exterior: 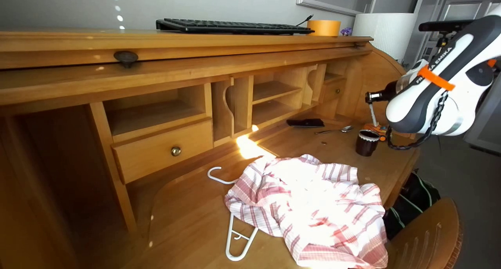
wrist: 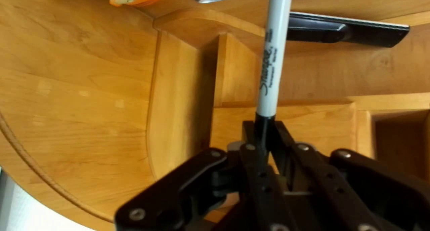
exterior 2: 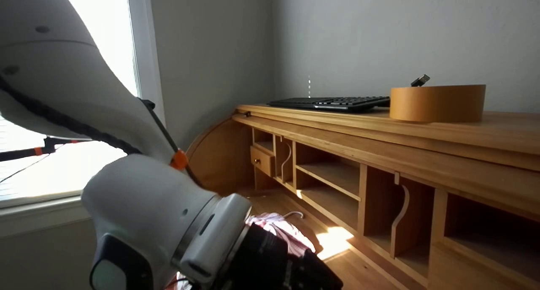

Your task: Put the marker in the cup

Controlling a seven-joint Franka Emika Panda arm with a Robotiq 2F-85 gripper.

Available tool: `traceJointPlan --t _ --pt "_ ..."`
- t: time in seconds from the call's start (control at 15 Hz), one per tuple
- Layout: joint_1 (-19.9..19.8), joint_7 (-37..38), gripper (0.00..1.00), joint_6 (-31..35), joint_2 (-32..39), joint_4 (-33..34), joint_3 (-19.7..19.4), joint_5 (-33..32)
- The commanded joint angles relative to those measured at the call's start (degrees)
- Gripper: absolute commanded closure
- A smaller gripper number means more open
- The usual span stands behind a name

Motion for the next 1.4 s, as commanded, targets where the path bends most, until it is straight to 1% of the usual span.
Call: traceJointPlan --t 0.0,0.2,0.4,0.73,0.8,0.87,0.93,1.07,1.13,1.33 --pt "4.6 5.8 0.96 7.2 6.8 1.0 -4.2 1.8" --pt "5.9 8.2 0.96 10.2 10.5 2.3 -5.1 3.2" --pt "6.3 10.2 0.96 12.4 13.3 3.8 -5.1 3.5" --pt "6.2 11.5 0.96 13.4 16.8 6.0 -5.0 3.5" --pt "6.2 11.5 0.92 13.3 17.1 6.2 -5.1 3.5" --pt "6.1 11.5 0.65 12.8 17.2 6.2 -5.0 3.2" --pt "6.2 11.5 0.57 12.5 17.1 6.2 -5.0 3.1" --pt "6.2 11.4 0.45 12.1 16.4 6.1 -5.0 2.9" --pt "6.2 11.4 0.37 11.9 15.8 5.9 -5.0 2.6" --pt "6.8 9.5 0.15 9.6 11.9 4.1 -5.4 2.3"
